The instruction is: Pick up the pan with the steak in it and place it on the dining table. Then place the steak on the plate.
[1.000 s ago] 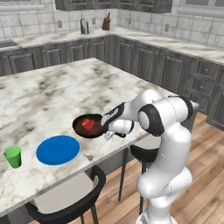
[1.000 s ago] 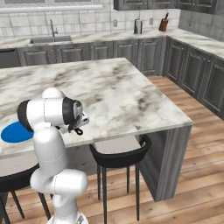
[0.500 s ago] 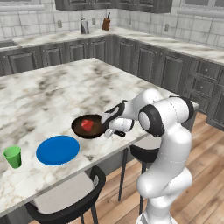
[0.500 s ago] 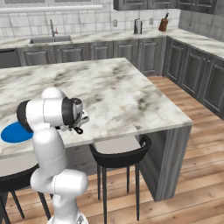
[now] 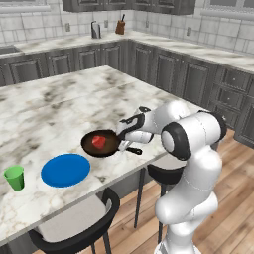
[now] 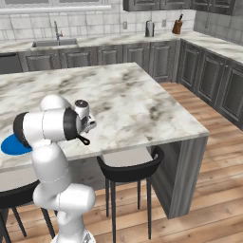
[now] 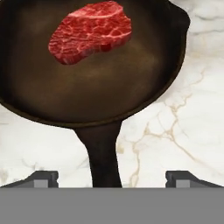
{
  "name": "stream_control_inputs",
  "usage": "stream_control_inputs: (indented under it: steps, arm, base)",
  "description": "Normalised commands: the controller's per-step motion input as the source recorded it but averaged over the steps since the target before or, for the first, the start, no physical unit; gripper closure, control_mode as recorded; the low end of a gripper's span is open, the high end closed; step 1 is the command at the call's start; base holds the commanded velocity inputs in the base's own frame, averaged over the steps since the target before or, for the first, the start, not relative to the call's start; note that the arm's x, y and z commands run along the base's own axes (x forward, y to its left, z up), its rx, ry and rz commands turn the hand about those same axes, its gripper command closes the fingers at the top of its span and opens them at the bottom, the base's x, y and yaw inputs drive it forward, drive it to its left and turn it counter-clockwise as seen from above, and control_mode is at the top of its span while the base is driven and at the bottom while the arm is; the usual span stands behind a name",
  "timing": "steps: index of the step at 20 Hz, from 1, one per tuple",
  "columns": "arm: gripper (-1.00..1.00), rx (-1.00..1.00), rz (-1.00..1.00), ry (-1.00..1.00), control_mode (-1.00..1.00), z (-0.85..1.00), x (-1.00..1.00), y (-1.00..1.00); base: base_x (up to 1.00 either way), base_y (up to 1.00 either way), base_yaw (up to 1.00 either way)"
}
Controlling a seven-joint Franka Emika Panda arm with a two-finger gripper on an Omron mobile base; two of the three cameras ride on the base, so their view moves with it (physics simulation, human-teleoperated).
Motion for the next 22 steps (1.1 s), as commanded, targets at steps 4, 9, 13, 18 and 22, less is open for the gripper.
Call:
stream_control_inputs:
  steps: [4,9,13,18,22]
  arm:
    - [-1.0,0.05,0.0,0.02,-1.0,0.66,-0.33,-0.02]
    - [-1.0,0.02,0.03,0.02,-1.0,0.46,-0.76,-0.08]
    - [-1.0,0.02,0.02,0.03,-1.0,0.48,-0.66,-0.03]
    - [-1.0,0.04,-0.02,0.0,-1.0,0.44,-0.06,0.29]
    - [-1.0,0.02,-0.12,0.0,-1.0,0.24,0.18,0.55]
  base:
    - [0.0,0.0,0.0]
    - [0.0,0.0,0.0]
    - [0.0,0.0,0.0]
    - [0.0,0.0,0.0]
    - [0.0,0.0,0.0]
